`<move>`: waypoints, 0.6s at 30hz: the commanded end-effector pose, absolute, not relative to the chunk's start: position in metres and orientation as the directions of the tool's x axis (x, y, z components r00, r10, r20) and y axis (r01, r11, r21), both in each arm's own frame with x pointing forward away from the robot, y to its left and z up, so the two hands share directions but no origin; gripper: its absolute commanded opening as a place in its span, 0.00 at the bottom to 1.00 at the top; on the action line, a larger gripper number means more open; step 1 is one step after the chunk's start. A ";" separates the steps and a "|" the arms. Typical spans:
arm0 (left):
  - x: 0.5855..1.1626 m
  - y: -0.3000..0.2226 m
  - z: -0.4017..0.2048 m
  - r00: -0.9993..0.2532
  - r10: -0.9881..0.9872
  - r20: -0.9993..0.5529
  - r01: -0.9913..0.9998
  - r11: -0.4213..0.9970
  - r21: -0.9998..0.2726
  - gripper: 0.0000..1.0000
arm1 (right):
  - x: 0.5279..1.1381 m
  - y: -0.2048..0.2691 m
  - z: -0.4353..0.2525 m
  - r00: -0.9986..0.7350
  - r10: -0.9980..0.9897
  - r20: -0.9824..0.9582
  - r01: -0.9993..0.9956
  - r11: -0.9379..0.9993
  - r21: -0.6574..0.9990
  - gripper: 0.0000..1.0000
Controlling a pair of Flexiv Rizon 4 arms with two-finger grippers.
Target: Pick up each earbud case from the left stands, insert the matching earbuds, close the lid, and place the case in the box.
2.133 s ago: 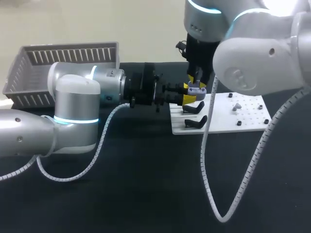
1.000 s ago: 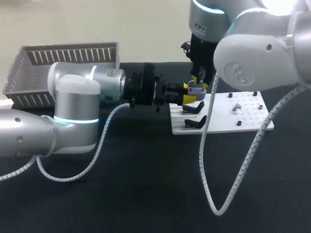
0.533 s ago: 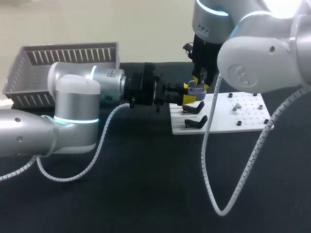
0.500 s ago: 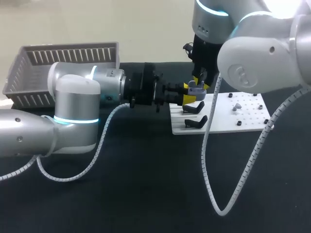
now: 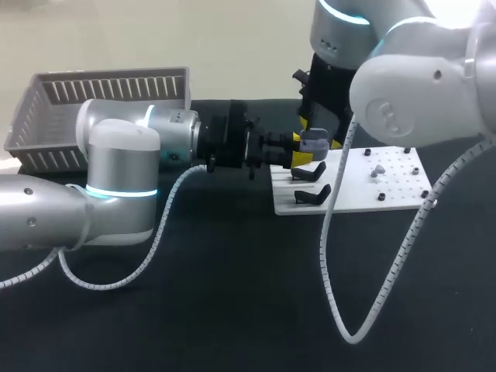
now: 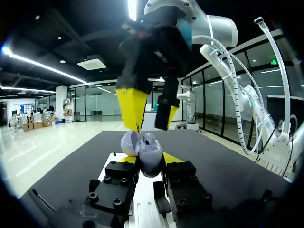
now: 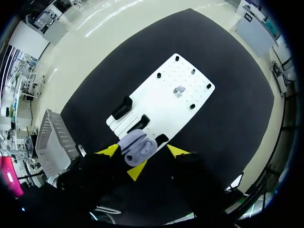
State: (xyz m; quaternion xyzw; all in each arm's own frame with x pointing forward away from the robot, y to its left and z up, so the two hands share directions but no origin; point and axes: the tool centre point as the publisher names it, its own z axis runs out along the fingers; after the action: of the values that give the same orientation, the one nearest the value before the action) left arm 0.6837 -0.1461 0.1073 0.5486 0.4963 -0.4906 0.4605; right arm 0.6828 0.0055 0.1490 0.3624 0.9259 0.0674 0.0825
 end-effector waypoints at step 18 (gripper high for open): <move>0.685 -0.146 0.107 0.026 0.094 -0.995 0.996 -0.086 0.018 0.00 | 0.629 -0.064 0.151 -0.801 0.482 -0.356 0.403 0.873 0.276 1.00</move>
State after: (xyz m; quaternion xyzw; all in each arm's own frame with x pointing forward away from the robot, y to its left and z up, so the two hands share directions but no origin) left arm 0.6837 -0.1461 0.1073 0.5486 0.4963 -0.4906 0.4605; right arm 0.6406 -0.0446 0.1555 0.2377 0.9548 0.0578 0.1689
